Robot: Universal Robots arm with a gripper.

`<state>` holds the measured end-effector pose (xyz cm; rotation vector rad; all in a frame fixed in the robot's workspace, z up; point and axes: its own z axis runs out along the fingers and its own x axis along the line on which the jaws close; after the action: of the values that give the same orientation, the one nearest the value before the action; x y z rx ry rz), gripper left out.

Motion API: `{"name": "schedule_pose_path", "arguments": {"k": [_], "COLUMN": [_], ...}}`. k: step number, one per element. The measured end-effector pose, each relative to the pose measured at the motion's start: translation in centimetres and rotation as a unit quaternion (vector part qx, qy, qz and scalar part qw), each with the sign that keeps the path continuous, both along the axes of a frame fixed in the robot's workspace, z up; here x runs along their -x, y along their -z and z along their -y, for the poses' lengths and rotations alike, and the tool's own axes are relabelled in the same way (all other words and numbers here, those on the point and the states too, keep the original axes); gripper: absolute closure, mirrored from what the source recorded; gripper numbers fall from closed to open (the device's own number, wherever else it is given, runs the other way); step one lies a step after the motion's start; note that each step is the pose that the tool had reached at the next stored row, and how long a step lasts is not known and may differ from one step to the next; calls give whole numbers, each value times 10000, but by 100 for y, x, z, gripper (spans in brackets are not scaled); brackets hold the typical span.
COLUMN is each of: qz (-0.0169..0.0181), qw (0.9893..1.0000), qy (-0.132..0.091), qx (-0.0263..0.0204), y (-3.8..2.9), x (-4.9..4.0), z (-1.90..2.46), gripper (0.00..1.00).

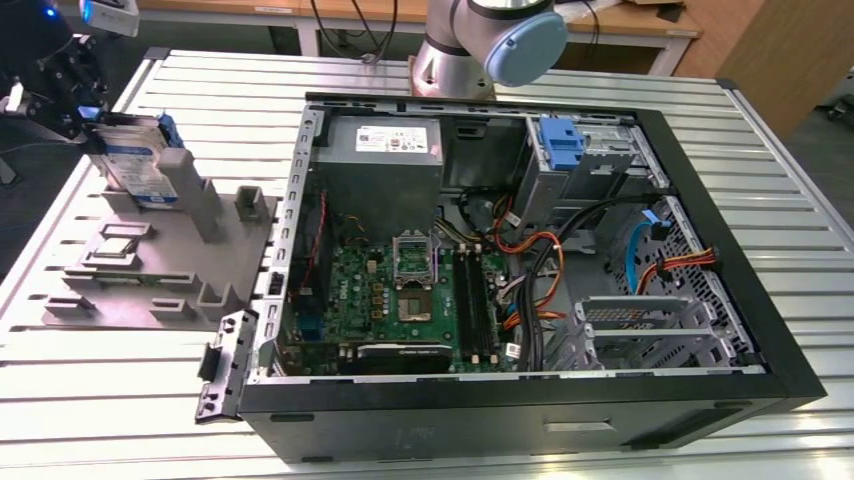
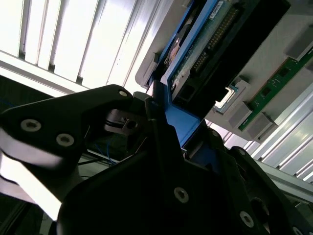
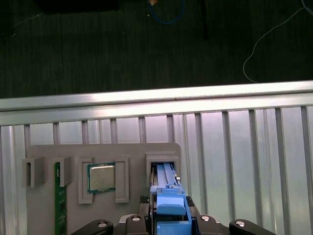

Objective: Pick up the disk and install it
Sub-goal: 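Pick up the disk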

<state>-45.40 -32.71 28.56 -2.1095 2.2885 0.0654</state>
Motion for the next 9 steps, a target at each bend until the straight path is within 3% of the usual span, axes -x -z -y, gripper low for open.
{"name": "schedule_pose_path", "arguments": {"k": [9], "qz": [0], "qw": [10000], "qy": [-22], "qx": [0], "y": [1], "x": [0], "z": [0], "gripper": [63]}}
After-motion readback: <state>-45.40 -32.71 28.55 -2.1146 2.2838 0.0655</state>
